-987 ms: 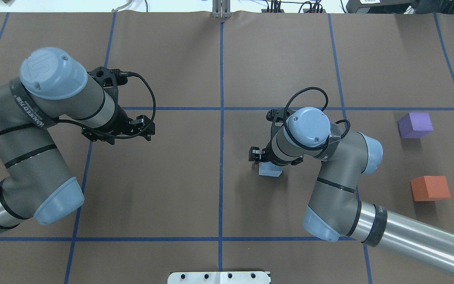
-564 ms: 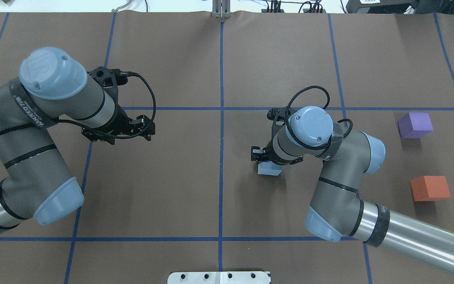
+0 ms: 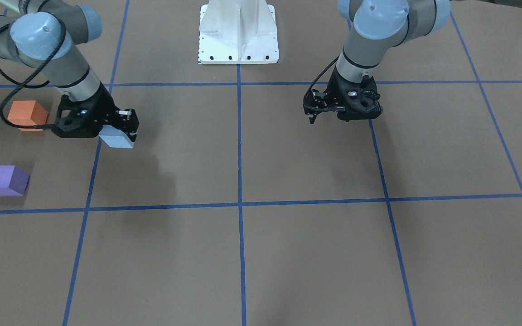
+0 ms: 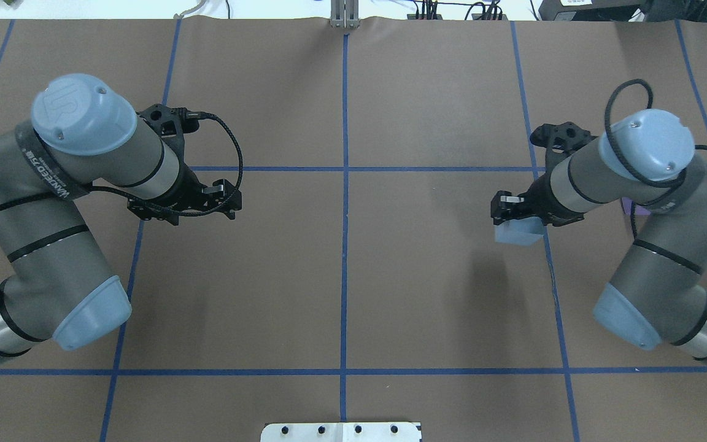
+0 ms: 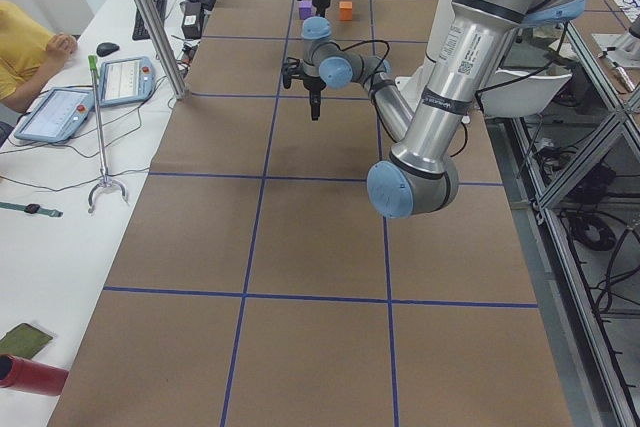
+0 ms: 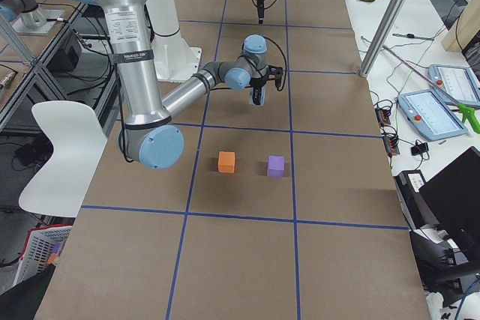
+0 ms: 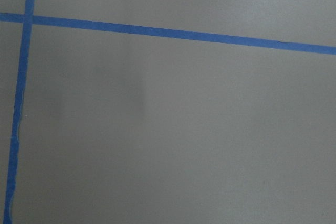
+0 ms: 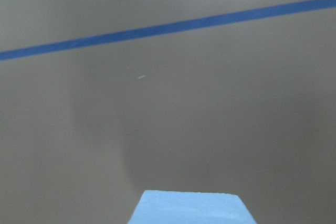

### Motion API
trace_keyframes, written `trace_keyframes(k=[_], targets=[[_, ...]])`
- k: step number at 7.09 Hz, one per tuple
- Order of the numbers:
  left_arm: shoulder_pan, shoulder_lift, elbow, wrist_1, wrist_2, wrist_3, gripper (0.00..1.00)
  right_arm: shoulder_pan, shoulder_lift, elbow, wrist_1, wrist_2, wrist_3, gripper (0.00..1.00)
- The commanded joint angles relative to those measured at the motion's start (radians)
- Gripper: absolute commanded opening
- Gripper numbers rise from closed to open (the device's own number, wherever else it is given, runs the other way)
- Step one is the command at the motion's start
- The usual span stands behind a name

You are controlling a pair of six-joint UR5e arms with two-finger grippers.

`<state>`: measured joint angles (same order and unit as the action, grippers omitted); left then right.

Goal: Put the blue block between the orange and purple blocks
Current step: 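Lift the light blue cube with the right gripper toward the purple cube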

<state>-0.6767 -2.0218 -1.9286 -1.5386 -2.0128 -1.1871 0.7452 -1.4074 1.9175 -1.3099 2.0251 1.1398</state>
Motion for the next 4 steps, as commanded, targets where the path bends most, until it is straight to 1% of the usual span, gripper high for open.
trace_keyframes(k=[1, 2, 3, 4], targets=[[0.0, 0.0, 0.0, 0.0, 0.0, 0.0, 1.0, 0.118, -0.158, 0.026, 0.009, 0.041, -0.229, 0.0], [0.0, 0.0, -0.001, 0.0, 0.0, 0.0, 1.0, 0.175, -0.223, 0.015, 0.053, 0.076, -0.277, 0.0], [0.0, 0.0, -0.003, 0.0, 0.0, 0.0, 1.0, 0.203, -0.289, -0.014, 0.146, 0.08, -0.281, 0.0], [0.0, 0.0, -0.003, -0.002, 0.0, 0.0, 1.0, 0.21, -0.307, -0.065, 0.212, 0.084, -0.276, 0.0]])
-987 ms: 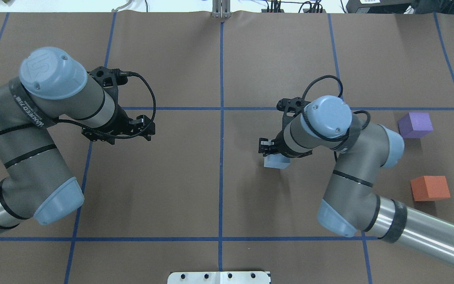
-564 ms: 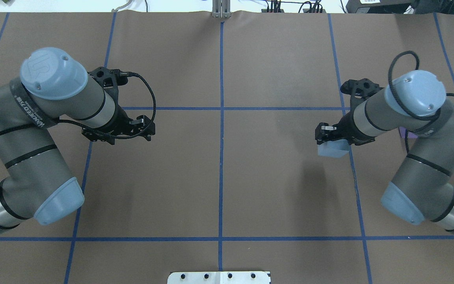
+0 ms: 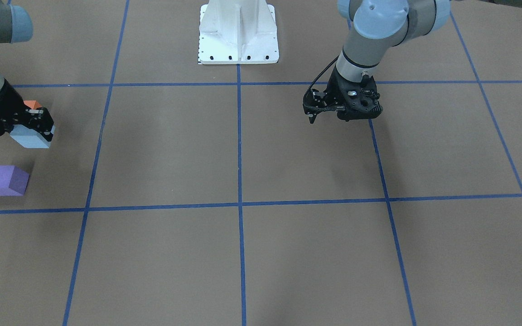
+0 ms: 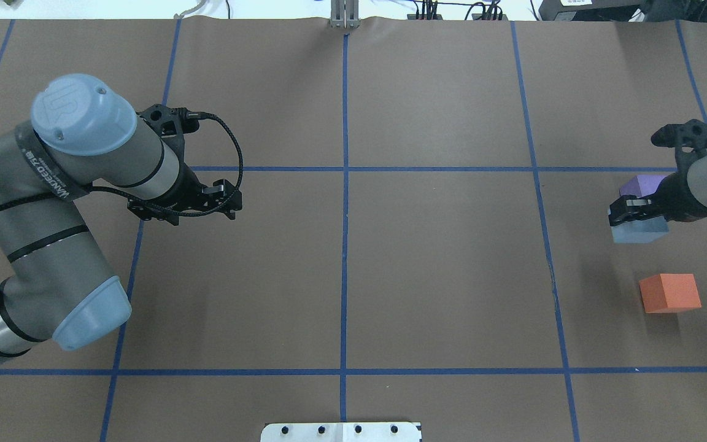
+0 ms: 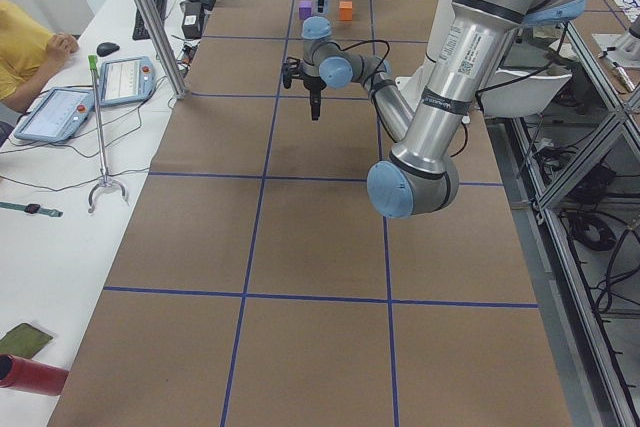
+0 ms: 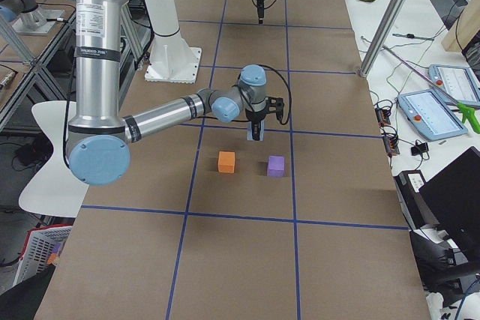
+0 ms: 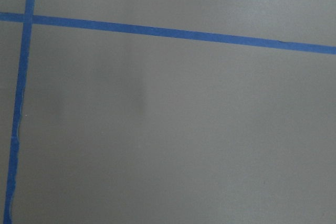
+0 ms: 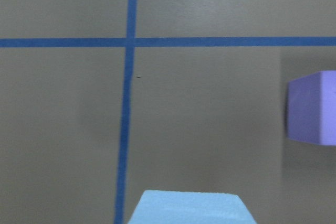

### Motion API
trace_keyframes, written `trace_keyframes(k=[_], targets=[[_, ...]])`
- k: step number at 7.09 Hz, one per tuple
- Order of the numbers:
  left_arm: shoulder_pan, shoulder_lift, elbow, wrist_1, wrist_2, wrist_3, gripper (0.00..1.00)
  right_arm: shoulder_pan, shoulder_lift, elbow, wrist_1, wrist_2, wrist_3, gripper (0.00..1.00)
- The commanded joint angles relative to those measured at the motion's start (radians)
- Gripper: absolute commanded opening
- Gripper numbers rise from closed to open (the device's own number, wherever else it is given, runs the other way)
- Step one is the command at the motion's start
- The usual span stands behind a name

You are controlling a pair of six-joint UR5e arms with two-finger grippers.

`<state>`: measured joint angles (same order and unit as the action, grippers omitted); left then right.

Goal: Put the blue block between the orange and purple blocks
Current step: 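Lower the light blue cube between the purple and orange cubes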

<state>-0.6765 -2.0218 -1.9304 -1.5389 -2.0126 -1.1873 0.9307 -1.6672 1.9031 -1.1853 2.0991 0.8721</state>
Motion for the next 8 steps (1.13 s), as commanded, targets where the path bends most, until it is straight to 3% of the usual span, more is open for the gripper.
trace_keyframes(k=[1, 4, 8], targets=[[0.0, 0.0, -0.001, 0.0, 0.0, -0.002, 1.0, 0.025, -0.049, -0.093, 0.095, 0.015, -0.011, 0.0], [0.003, -0.002, -0.004, 0.0, 0.0, -0.034, 1.0, 0.022, -0.04, -0.149, 0.096, 0.015, -0.013, 0.0], [0.003, -0.002, -0.008, 0.0, 0.0, -0.037, 1.0, 0.019, -0.029, -0.248, 0.21, 0.03, -0.007, 0.03]])
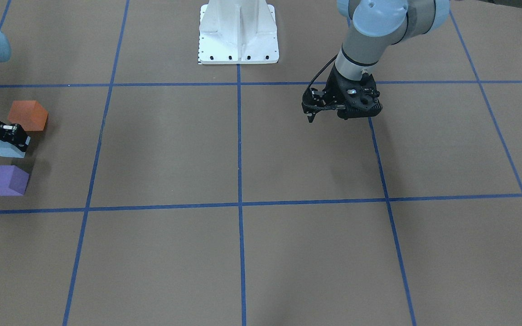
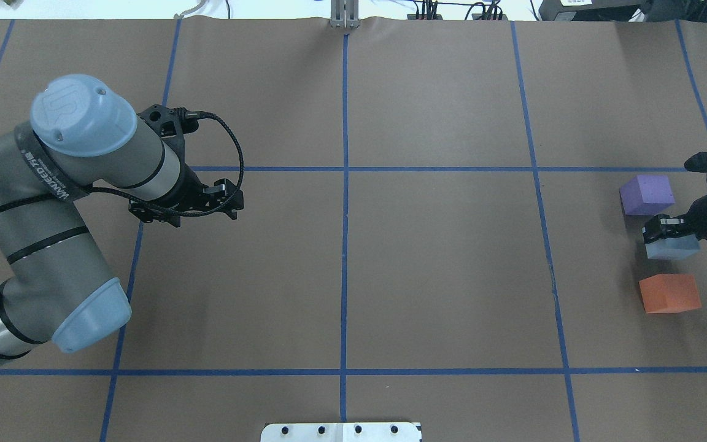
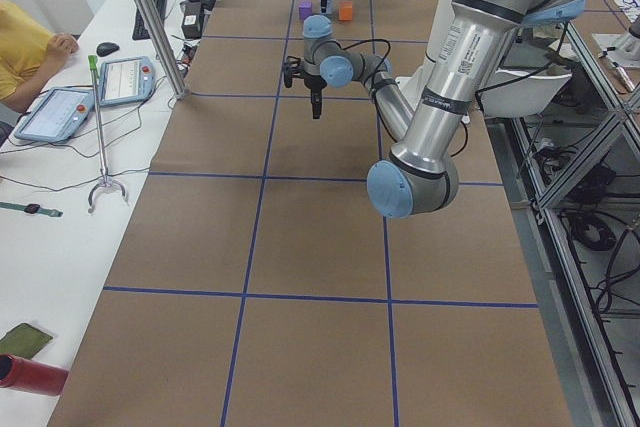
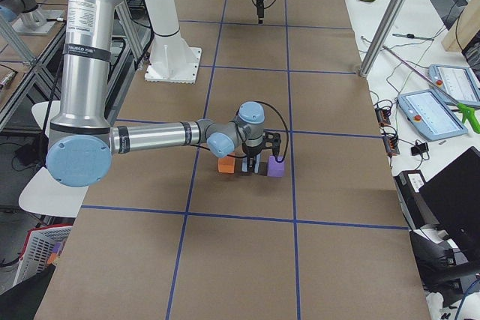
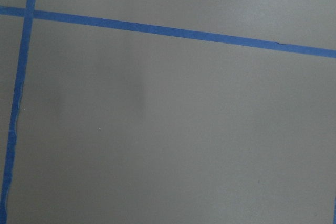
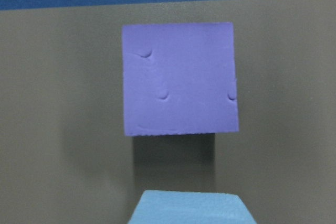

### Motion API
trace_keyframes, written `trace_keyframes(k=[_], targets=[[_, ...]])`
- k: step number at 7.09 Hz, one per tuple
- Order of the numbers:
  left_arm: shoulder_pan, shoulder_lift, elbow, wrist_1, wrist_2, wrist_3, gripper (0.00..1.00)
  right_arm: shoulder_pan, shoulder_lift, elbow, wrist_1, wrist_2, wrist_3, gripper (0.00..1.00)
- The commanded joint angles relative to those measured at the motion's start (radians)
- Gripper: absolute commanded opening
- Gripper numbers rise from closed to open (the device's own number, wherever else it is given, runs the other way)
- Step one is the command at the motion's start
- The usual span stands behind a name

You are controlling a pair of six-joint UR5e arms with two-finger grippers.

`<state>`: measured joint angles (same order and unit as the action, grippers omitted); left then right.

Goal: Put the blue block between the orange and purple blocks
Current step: 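Lower the light blue cube between the purple and orange cubes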

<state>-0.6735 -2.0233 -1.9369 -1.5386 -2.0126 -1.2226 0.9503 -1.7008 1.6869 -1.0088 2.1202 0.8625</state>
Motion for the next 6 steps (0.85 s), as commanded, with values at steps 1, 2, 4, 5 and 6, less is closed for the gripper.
trace_keyframes(k=[1, 2, 4, 5, 6], targets=[[0.0, -0.001, -0.004, -0.002, 0.0, -0.003, 1.0, -0.001, 0.021, -0.035, 0.033, 0.012, 0.006, 0.05], [0.002, -0.002, -0.004, -0.002, 0.0, -0.015, 1.0, -0.005, 0.024, -0.039, 0.033, 0.014, 0.007, 0.05], [0.002, -0.002, -0.005, 0.0, 0.0, -0.015, 1.0, -0.008, 0.046, -0.047, 0.033, 0.015, 0.007, 0.06], [0.002, -0.002, -0.005, 0.0, 0.0, -0.015, 1.0, -0.011, 0.046, -0.052, 0.033, 0.015, 0.007, 0.07], [0.002, -0.002, -0.005, 0.0, 0.0, -0.015, 1.0, -0.015, 0.046, -0.052, 0.033, 0.015, 0.006, 0.09]])
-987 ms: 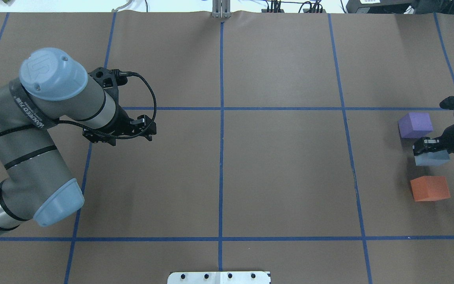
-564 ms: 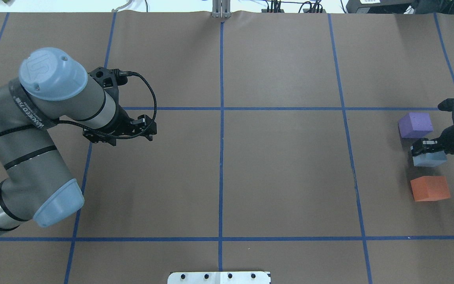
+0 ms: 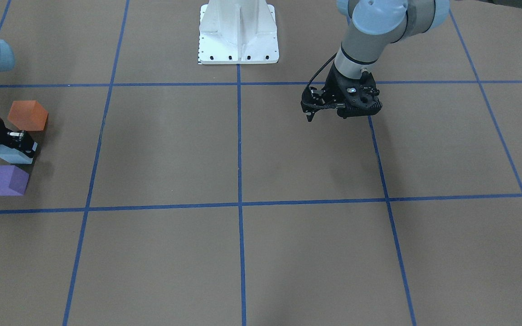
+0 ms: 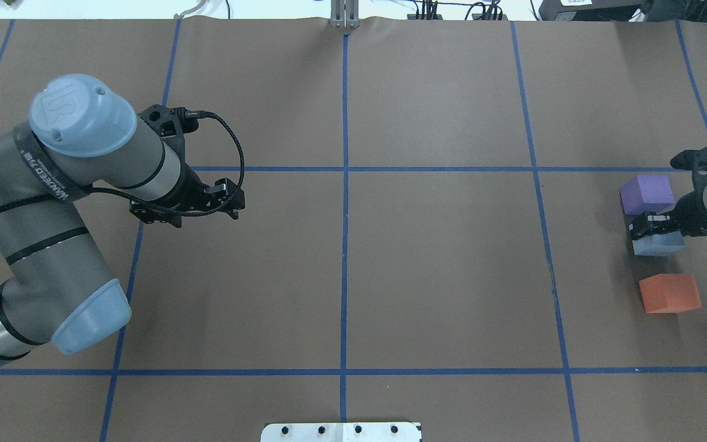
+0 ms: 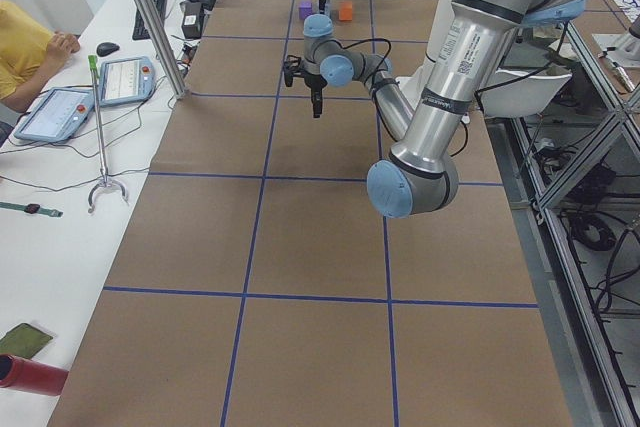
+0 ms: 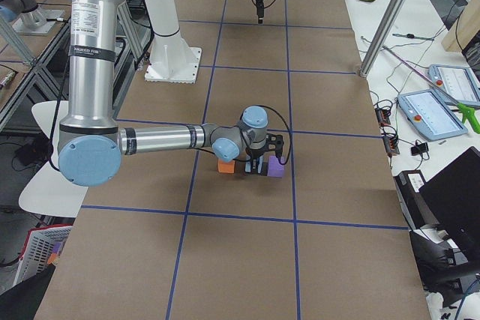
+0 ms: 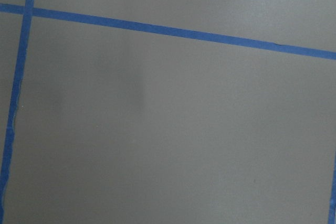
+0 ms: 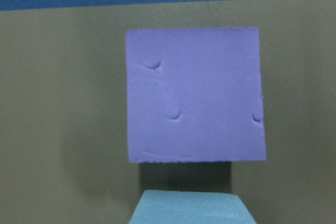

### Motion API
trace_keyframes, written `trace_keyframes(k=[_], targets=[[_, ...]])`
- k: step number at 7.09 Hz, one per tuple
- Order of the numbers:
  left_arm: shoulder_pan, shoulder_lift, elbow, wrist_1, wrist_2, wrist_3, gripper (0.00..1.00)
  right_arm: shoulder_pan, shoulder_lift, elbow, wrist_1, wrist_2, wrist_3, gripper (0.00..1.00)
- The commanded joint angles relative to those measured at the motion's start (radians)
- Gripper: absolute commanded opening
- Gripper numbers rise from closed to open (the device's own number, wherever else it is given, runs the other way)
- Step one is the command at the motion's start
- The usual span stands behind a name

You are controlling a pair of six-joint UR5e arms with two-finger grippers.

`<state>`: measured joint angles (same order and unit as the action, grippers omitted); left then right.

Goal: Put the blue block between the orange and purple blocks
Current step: 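Lower the light blue cube between the purple and orange cubes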

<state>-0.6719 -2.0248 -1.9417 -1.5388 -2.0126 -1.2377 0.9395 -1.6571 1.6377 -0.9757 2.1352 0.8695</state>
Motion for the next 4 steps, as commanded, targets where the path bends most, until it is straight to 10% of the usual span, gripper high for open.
trace_keyframes(k=[1, 2, 3, 4], targets=[[0.0, 0.0, 0.0, -0.001, 0.0, 0.0, 1.0, -0.011, 0.002, -0.004, 0.0, 0.0, -0.001, 0.21], [0.0, 0.0, 0.0, 0.0, 0.0, 0.0, 1.0, -0.013, 0.002, -0.004, 0.002, 0.0, -0.001, 0.38], [0.0, 0.0, 0.0, 0.0, 0.0, 0.0, 1.0, -0.015, 0.002, -0.004, 0.002, 0.0, -0.001, 0.96], [0.0, 0.0, 0.001, 0.0, 0.0, 0.0, 1.0, -0.016, 0.002, -0.004, 0.002, -0.001, -0.001, 1.0]])
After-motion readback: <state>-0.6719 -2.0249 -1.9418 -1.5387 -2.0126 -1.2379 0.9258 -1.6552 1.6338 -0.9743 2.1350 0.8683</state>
